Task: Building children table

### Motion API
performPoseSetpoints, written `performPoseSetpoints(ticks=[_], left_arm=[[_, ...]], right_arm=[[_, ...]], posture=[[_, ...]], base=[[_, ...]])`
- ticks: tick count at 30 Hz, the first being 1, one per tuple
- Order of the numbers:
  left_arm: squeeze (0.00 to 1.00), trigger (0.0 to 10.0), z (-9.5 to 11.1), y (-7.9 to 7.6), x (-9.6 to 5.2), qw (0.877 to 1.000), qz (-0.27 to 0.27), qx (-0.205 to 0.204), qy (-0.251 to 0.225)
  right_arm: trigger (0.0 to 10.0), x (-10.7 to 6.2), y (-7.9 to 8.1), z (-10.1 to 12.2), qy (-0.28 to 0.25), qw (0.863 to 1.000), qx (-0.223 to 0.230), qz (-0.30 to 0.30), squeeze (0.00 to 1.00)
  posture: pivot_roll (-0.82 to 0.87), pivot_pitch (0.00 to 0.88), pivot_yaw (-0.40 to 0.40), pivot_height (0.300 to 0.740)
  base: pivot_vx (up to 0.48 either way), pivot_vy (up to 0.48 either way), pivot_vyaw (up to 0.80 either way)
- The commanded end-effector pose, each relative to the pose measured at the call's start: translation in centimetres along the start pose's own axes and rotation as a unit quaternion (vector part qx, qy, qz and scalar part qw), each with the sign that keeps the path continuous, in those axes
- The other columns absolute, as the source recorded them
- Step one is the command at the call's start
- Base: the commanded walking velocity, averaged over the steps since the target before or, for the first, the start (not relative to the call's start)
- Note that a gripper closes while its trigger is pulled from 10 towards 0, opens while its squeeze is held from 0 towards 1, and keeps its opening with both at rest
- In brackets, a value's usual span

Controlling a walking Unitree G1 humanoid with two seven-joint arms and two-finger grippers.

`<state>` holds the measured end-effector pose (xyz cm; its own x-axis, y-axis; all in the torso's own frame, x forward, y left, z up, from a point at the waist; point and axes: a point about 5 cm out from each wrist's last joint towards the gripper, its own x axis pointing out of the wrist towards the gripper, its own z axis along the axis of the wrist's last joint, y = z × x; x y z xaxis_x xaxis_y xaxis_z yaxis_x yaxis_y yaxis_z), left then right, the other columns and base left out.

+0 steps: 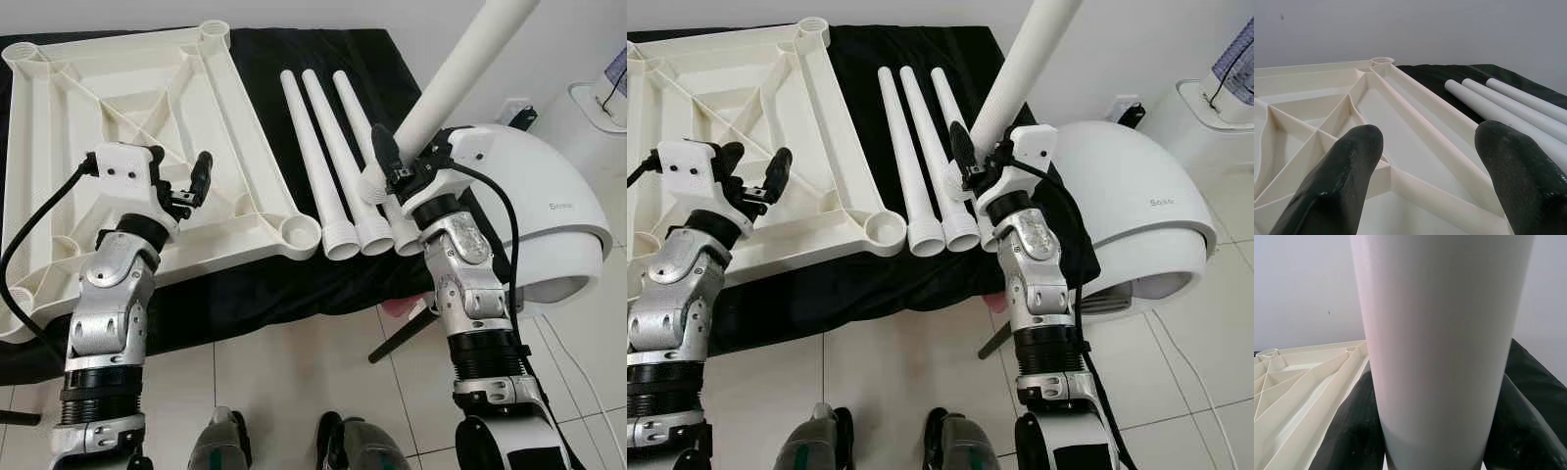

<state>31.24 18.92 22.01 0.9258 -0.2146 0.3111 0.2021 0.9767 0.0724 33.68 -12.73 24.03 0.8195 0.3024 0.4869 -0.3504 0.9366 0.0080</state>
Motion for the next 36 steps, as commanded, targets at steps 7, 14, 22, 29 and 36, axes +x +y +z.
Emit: performPoseSetpoints(ticks=[7, 14, 22, 29, 36], left_arm=[[0.00, 10.0, -0.45, 1.54, -0.35, 0.992, 0.126, 0.006, 0.004], [0.00, 10.0, -0.38, 1.62, -0.33, 0.992, 0.127, 0.009, 0.003], [0.00, 10.0, -0.20, 1.72, -0.27, 0.992, 0.126, 0.014, -0.001], [0.00, 10.0, -0.19, 1.75, -0.21, 0.992, 0.126, 0.013, -0.002], [0.00, 10.0, -0.08, 1.77, -0.18, 0.992, 0.127, 0.016, -0.004]], right_arm=[[10.0, -0.20, -0.15, -0.31, -0.001, 1.000, -0.011, -0.004, 0.00], [10.0, -0.11, -0.10, -0.25, -0.004, 1.000, -0.011, -0.003, 0.00], [10.0, -0.01, -0.07, -0.19, -0.006, 1.000, -0.013, -0.002, 0.00], [10.0, 0.08, -0.08, -0.12, -0.009, 1.000, -0.015, -0.002, 0.00], [10.0, 0.11, -0.07, -0.11, -0.010, 1.000, -0.015, -0.001, 0.00]], posture=[[0.06, 0.136, -0.065, 0.740], [0.06, 0.130, -0.066, 0.740], [0.06, 0.128, -0.066, 0.740], [0.06, 0.128, -0.065, 0.740], [0.07, 0.128, -0.065, 0.740]], base=[[0.000, 0.276, 0.00], [0.000, 0.305, 0.00], [0.000, 0.309, 0.00], [0.000, 0.310, 0.00], [0.000, 0.320, 0.00]])
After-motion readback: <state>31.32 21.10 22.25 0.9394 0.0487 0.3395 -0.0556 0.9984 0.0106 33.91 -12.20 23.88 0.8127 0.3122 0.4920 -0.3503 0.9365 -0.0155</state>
